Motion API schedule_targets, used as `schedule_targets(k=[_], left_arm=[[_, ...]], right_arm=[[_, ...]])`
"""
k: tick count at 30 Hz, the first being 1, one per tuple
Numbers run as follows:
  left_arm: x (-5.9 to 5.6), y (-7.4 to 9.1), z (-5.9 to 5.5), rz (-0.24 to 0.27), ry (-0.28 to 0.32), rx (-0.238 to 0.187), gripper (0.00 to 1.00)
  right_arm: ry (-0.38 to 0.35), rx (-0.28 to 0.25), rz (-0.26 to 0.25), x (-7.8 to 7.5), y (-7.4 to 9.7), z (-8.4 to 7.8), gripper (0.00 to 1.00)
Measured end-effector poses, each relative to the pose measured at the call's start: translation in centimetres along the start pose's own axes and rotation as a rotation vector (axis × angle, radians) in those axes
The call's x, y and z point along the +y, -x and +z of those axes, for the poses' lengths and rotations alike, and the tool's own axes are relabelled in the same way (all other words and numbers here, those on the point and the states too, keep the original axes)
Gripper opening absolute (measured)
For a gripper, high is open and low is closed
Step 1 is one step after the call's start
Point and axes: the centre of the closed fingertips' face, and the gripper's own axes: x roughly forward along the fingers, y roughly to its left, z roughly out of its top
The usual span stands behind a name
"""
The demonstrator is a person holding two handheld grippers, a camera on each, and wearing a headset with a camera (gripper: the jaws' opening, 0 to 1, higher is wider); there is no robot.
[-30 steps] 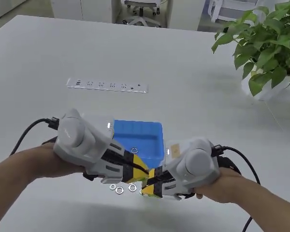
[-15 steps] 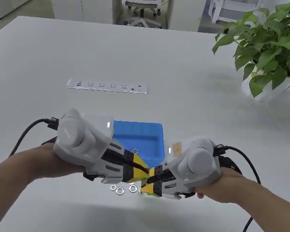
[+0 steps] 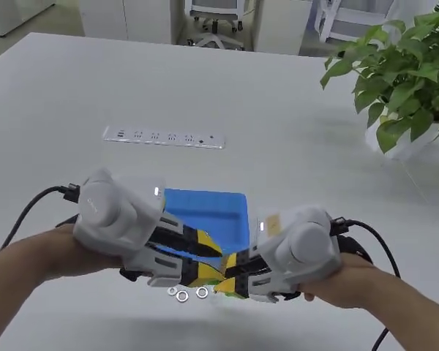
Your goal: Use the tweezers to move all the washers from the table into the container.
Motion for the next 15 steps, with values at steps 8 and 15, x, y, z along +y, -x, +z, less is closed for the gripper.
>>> schedule_targets(k=[8,15], left_arm=[[0.3,1.0,0.0,0.042,0.047,-0.038,0.38],[0.3,1.9,-0.5,0.077,0.08,-0.042,0.47]], right_arm=[[0.014,0.002,0.0,-0.4,1.1,0.6,0.08],[0.02,-0.006,0.0,-0.7,1.7,1.3,0.08]])
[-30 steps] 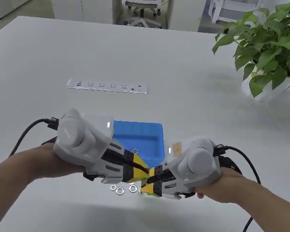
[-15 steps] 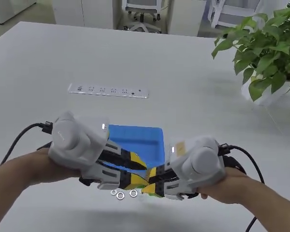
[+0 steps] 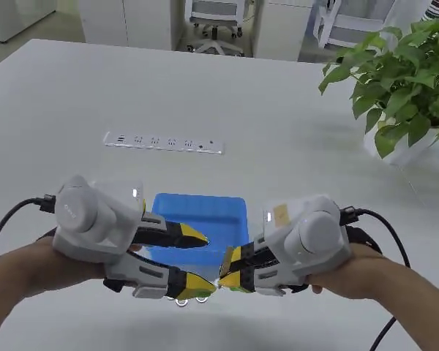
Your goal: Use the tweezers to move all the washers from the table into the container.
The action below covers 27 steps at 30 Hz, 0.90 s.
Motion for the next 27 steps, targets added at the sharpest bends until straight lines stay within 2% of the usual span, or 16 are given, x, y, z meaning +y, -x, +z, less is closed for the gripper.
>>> schedule_targets(k=[9,17,27], left_arm=[[0.3,1.5,-0.3,0.052,0.026,-0.021,0.52],[0.7,2.6,-0.4,0.108,0.056,-0.042,0.63],[0.9,3.3,-0.4,0.149,0.071,-0.045,0.77]], right_arm=[[0.003,-0.014,-0.007,-0.6,0.7,0.9,0.09],[0.011,-0.022,-0.023,-1.7,1.5,1.6,0.09],[0.022,-0.032,-0.047,-3.4,2.2,2.2,0.09]])
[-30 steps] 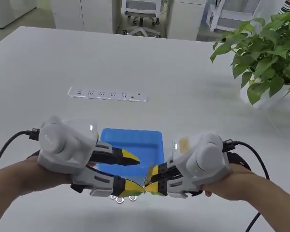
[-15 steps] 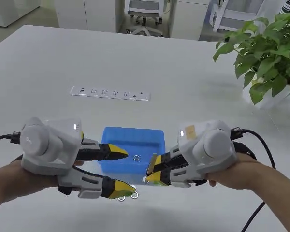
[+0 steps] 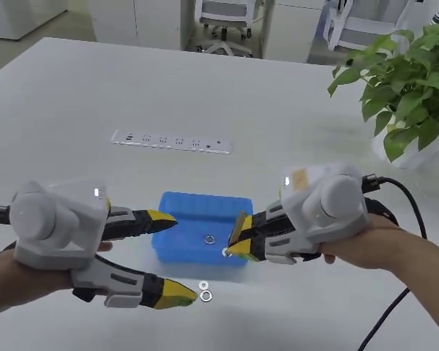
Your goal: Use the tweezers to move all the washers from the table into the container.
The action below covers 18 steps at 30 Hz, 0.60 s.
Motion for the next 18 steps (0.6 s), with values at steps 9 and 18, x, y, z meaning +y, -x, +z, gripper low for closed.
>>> schedule_targets(k=[9,18], left_arm=[[0.0,0.6,-0.1,0.016,0.017,0.004,0.84],[0.1,1.0,-0.4,0.027,0.031,0.014,0.91]], right_arm=[[0.004,0.002,-0.023,-1.6,-0.2,-0.2,0.09],[-0.003,0.013,-0.043,-2.9,-0.7,-1.3,0.09]])
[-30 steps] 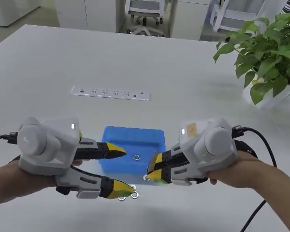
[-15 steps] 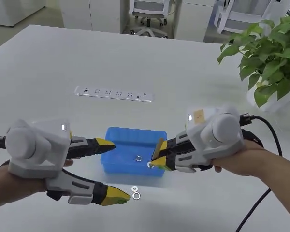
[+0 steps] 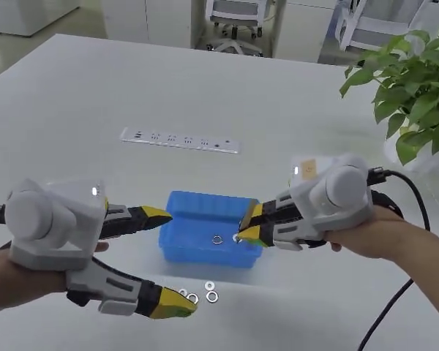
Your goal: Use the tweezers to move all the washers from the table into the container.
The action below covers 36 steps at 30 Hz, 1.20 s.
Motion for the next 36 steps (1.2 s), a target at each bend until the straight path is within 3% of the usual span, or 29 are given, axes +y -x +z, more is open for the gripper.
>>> schedule_targets(k=[12,36], left_arm=[[0.5,0.1,0.1,0.012,0.019,-0.004,0.99],[1.6,-1.1,0.6,0.004,0.02,-0.005,0.99]], right_arm=[[-0.008,0.007,0.003,-1.1,-1.2,-1.1,0.09],[-0.029,0.029,0.041,-2.0,-4.3,-3.3,0.09]])
